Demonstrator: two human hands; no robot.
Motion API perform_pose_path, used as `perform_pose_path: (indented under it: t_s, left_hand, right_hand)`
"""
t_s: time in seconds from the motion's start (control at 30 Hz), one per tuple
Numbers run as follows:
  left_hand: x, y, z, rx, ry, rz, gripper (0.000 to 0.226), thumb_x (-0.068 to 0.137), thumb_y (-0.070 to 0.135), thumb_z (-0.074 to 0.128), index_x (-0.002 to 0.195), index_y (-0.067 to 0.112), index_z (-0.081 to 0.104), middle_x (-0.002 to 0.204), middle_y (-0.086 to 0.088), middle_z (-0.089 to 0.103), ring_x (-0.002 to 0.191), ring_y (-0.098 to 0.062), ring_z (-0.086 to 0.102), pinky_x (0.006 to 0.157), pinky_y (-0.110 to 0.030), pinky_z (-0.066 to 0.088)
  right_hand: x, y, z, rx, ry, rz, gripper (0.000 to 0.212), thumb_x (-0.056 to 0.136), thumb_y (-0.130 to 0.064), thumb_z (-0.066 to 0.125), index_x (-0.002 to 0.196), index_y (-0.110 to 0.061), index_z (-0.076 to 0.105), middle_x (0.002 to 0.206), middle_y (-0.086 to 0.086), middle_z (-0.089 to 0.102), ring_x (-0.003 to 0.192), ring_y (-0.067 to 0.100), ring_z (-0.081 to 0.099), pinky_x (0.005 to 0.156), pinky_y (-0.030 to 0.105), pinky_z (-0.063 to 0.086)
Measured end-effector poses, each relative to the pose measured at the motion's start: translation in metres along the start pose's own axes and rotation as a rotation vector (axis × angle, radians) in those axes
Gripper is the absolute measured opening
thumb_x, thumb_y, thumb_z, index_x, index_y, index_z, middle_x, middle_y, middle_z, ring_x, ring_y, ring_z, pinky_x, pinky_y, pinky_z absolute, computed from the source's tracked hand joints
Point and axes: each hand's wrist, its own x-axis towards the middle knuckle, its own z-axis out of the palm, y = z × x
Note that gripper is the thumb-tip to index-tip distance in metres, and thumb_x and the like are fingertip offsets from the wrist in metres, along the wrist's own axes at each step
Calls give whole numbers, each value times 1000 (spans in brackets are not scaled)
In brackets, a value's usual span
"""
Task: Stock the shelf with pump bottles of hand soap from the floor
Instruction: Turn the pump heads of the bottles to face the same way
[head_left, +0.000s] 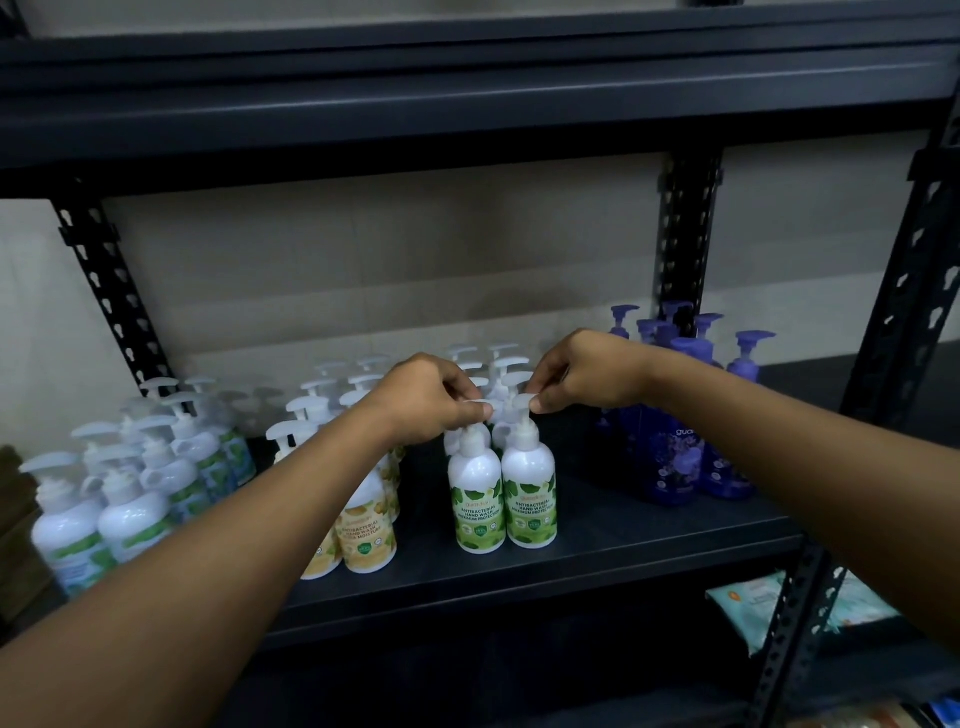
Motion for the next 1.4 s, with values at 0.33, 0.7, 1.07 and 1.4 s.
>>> perform_pose_path:
  t_s: [0.33,0.7,1.07,1.4]
  left_hand:
    - [-9,7,-6,-63,-35,-61,18,88,19,76,103,9,74,88,-8,77,76,-15,74,71,-23,61]
    - [-12,6,-6,-143,-50,-89,24,89,16,76,109,3,71,94,-14,77,89,-27,76,80,-28,62]
    - [10,69,-16,33,216,122,15,89,33,70,100,23,70,82,12,67,74,-13,67,63,-22,49]
    - [123,125,42,-30,112,226,8,88,35,72,88,27,72,87,10,71,82,-13,67,84,-34,59]
  right_hand:
    - [-11,6,-11,94,58,29,19,91,-22,71,108,-19,79,106,-11,73,95,2,63,73,12,45]
    - [-10,8,1,40,49,46,23,91,-16,71,114,-13,75,107,-7,70,94,6,62,90,23,47]
    - [-41,22,-56,73,219,3,18,95,-23,67,111,-20,75,99,-16,70,75,-13,62,66,2,44]
    - [-27,119,-144,135,498,240,17,93,-22,67,106,-18,76,109,7,73,102,26,67,82,38,59]
